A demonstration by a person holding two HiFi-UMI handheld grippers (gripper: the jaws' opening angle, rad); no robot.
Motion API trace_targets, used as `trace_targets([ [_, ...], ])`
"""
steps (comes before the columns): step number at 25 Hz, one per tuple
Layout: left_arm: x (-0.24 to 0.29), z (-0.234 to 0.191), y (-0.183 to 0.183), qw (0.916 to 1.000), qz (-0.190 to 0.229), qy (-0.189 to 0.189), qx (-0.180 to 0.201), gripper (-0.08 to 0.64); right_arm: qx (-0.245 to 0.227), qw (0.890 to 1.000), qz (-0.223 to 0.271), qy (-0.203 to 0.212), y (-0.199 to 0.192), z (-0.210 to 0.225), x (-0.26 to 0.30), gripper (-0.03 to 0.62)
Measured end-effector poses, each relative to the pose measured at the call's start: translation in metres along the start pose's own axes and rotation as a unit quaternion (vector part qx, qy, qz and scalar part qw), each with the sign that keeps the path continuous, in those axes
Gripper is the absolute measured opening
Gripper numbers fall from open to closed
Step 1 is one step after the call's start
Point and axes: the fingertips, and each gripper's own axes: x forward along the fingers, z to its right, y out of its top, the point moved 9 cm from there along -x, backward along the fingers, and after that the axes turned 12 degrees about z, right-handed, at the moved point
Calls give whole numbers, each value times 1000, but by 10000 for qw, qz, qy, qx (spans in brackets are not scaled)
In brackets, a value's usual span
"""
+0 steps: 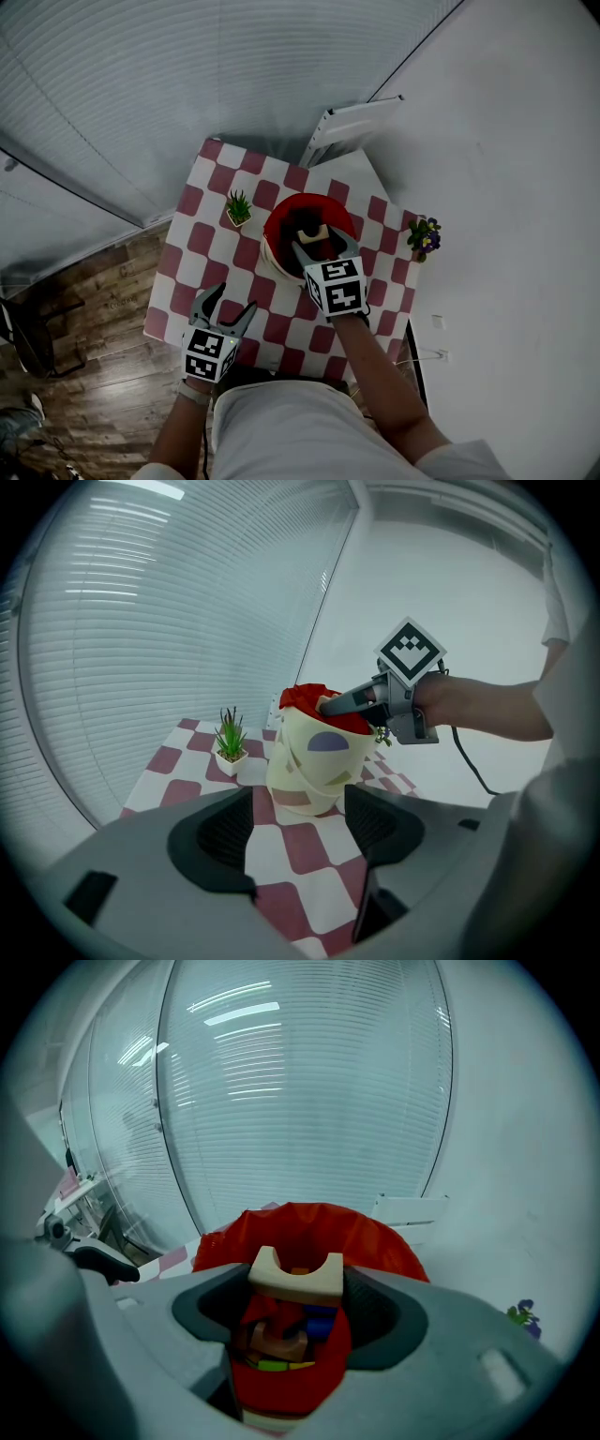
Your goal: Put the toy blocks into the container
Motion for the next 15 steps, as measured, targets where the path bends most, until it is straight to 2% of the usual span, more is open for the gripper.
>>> trace_targets([
  [9, -1, 2, -4, 10000, -28, -8, -32, 293, 36, 9999, 144, -26, -1, -2, -2, 301],
  [15, 0, 6, 1, 9999, -22, -100, 81, 293, 305, 9988, 362, 143, -3, 0, -12, 302],
])
